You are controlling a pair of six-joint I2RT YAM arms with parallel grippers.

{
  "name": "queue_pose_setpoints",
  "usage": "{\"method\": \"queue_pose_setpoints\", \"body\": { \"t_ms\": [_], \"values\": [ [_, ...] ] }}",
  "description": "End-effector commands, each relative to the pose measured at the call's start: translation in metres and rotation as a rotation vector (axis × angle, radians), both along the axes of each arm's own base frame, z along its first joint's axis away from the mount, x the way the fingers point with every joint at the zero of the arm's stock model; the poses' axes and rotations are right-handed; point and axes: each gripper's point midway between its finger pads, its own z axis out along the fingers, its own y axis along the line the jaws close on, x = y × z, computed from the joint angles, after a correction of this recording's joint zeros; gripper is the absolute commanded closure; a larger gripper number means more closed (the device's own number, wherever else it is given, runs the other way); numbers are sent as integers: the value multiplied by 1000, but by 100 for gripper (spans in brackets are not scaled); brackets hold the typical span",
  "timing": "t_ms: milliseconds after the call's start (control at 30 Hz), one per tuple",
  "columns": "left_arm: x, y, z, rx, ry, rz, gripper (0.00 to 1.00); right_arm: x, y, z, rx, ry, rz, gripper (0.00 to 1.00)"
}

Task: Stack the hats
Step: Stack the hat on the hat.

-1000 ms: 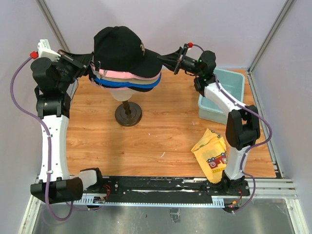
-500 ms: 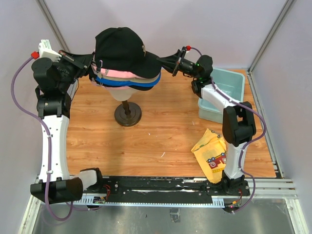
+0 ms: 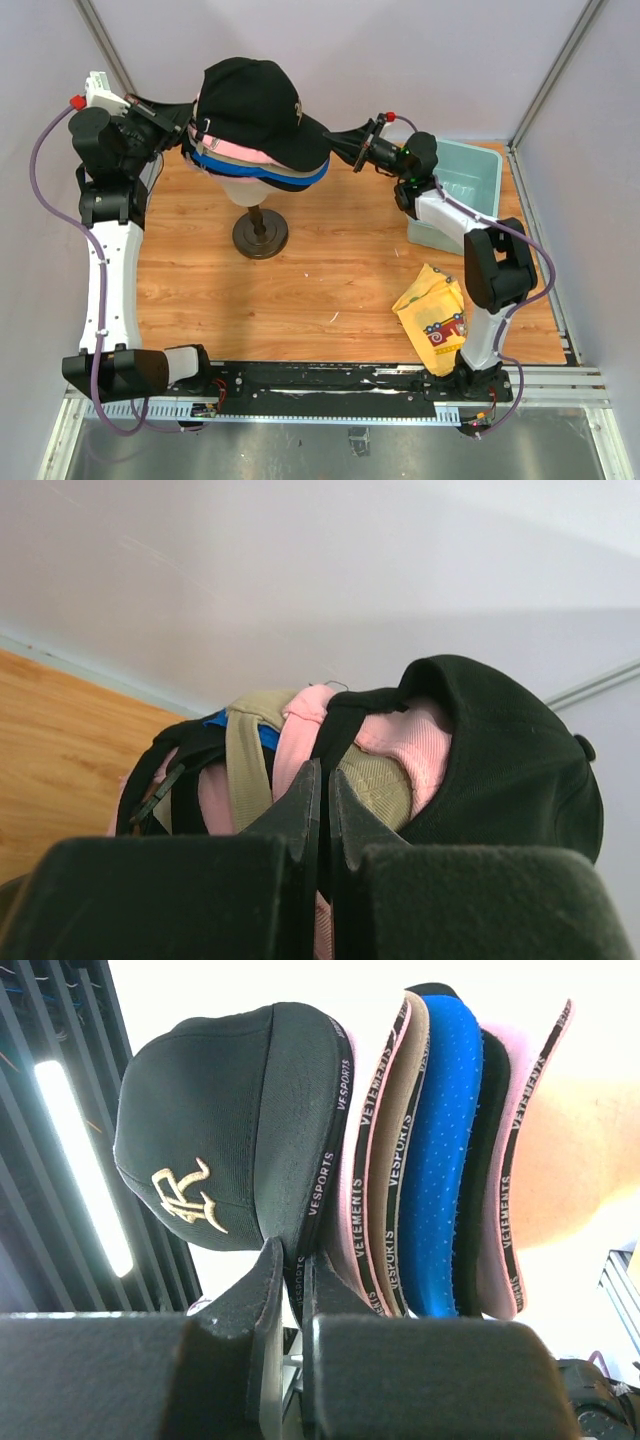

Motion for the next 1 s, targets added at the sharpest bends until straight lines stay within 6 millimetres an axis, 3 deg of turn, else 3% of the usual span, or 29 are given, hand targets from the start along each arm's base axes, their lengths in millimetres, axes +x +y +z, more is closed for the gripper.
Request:
{"method": "queue_pose_setpoints", "body": {
  "t_ms": [0,267,600,867,967],
  "values": [
    [20,14,-44,27,148,27,100,-13,11,-76,-155,126,25,99],
    [16,13,-38,18,132,30,99,-15,10,-66,-166,89,12,99],
    [5,13,-16,1,83,44,94,-6,5,-20,-150,-20,-5,91],
    [-1,13,4,-16,38,52,94,-4,-1,-2,-176,-75,-13,91],
    [-1,11,4,-16,41,44,89,-1,-5,-2,-190,-76,-25,84]
  ]
}}
